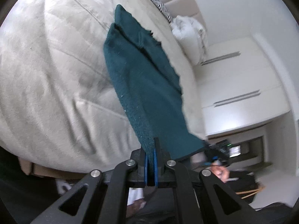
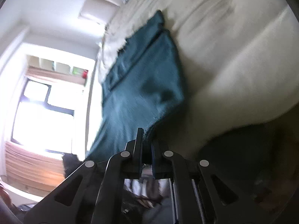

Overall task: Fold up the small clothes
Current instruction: 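Grasp the sweater hem with both grippers and lift it toward the collar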

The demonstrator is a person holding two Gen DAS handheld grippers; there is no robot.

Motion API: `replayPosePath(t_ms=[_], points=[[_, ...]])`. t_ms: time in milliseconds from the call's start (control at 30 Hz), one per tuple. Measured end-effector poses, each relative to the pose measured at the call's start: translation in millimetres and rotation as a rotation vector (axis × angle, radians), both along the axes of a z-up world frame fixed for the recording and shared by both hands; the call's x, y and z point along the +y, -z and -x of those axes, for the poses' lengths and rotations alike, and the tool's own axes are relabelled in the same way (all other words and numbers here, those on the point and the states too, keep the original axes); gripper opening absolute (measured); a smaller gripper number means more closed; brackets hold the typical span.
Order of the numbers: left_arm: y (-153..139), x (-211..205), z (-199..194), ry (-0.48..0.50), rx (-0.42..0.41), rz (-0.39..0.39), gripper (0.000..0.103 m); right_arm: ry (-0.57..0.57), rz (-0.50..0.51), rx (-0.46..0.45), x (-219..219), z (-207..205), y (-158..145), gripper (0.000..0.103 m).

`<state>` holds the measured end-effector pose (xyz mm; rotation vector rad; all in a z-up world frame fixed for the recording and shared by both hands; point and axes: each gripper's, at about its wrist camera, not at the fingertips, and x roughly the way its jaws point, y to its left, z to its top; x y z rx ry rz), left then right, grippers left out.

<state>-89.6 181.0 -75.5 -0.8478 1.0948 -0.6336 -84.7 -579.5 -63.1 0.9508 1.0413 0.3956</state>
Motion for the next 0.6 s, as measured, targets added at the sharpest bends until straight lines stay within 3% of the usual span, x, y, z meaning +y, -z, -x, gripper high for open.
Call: replayPosePath(t_ms=[133,333,600], points=[[-4,7,-7,-0.051,-0.002,0.127,0.005,0.035,-0.046,-0.067,2,-19,-12,0.006],[-17,16,-38,-0.134,-0.013,0.257,0.005,0.102,-0.102,-0.161,4,-59,-32,0.006],[-37,23,-99,-0.209,-0.058,0.319,0.005,0.189,-0.093,-0.213,1,-135,-49,0.006]])
